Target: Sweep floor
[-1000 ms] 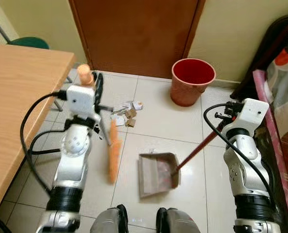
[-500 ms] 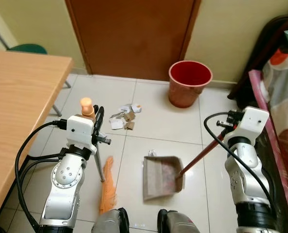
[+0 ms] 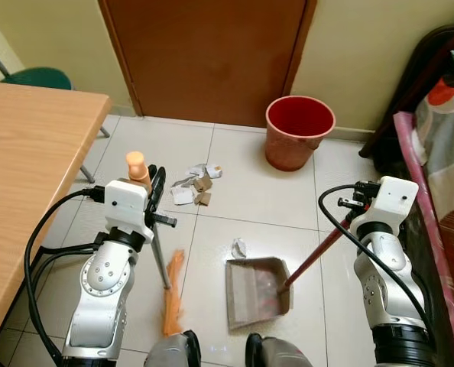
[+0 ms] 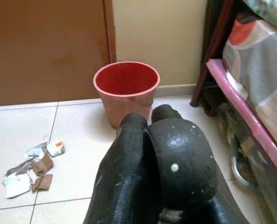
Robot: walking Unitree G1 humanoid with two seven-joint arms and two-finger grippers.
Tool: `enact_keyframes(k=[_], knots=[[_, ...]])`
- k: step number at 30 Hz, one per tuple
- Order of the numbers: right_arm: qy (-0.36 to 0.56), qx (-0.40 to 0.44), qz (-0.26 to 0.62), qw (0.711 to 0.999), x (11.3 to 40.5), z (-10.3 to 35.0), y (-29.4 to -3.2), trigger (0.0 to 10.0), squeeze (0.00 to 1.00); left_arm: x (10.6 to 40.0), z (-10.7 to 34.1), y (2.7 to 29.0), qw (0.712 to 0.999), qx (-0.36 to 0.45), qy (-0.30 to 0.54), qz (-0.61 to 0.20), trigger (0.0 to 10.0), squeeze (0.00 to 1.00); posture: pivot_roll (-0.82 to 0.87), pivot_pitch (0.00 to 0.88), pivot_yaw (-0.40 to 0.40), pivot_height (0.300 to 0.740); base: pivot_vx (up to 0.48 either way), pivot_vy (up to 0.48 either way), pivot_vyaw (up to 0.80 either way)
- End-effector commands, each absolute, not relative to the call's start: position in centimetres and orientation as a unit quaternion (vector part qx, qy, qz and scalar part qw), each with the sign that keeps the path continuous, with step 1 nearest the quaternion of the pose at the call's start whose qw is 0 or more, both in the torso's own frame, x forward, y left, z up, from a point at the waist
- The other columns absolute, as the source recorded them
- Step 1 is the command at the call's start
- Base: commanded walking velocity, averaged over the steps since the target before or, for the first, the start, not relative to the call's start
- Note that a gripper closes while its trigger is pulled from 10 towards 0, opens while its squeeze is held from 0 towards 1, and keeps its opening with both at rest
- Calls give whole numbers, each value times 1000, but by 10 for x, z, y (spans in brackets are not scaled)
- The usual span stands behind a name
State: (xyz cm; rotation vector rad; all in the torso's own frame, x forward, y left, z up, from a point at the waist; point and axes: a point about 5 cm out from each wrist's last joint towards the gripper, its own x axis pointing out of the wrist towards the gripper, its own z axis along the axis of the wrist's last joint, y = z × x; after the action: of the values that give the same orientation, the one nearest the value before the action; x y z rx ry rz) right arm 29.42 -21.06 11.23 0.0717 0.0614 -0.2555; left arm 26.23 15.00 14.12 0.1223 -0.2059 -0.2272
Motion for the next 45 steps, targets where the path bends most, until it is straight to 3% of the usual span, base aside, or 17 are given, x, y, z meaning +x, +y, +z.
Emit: enact_keyframes(k=[1,21,32,45], knots=[[19,33,-134,990,294,118,-214,10000,0,260,143,149,986,55,-106,-113,10000,0,-22,154,-30,740,259,0,0],[37,40,-115,992,284,112,-214,10000,0,262,143,146,987,56,-101,-114,10000,0,-24,146,-30,740,261,0,-82],[69,29,-49,996,269,105,-213,10000,0,263,143,145,987,54,-99,-115,10000,0,-27,145,-32,740,261,0,0],[85,16,-55,995,270,104,-220,10000,0,265,145,146,986,57,-102,-116,10000,0,-36,156,-35,740,287,0,0]])
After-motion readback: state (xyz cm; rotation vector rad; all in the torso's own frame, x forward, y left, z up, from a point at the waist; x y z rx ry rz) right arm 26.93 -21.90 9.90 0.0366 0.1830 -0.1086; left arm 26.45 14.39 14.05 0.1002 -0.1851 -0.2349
